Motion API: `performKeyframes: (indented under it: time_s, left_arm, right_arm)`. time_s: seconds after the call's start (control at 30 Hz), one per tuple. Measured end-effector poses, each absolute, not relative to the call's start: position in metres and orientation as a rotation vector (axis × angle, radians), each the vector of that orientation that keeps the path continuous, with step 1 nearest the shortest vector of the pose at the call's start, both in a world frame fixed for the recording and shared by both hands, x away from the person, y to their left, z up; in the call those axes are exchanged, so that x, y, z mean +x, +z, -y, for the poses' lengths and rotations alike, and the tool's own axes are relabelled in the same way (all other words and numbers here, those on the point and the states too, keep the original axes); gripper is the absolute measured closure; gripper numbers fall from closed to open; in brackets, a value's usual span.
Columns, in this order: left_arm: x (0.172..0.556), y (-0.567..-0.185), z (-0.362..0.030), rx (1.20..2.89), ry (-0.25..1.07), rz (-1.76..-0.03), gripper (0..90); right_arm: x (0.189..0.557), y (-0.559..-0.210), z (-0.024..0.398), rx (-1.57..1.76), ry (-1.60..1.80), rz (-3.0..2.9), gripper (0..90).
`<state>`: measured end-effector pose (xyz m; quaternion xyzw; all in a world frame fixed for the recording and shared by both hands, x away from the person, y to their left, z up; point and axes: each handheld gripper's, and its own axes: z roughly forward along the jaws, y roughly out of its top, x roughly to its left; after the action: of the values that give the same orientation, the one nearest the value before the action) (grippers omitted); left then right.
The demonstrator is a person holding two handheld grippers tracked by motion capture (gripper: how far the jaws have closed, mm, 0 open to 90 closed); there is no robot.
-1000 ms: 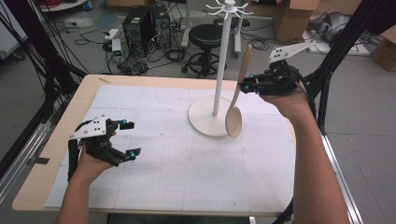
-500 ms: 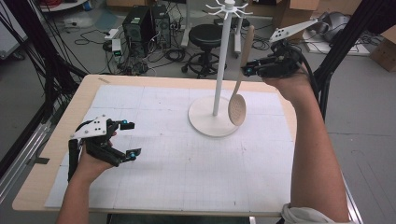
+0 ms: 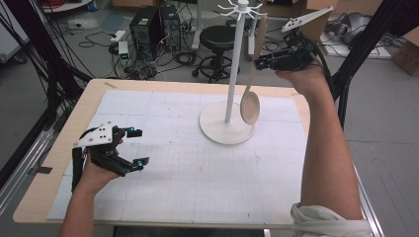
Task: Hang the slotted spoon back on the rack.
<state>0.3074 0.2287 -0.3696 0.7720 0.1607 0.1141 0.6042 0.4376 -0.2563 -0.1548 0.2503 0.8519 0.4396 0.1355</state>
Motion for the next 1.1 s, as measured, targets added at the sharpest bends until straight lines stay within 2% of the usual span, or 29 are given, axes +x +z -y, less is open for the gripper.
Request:
performKeyframes:
  time_s: [1.1]
  left_arm:
    - [0.307,-0.369,-0.231,1.779,0.263,-0.371,5.9]
  right_arm:
    - [0.454,-0.153,0.247,0.818,1.193,-2.481,74.6]
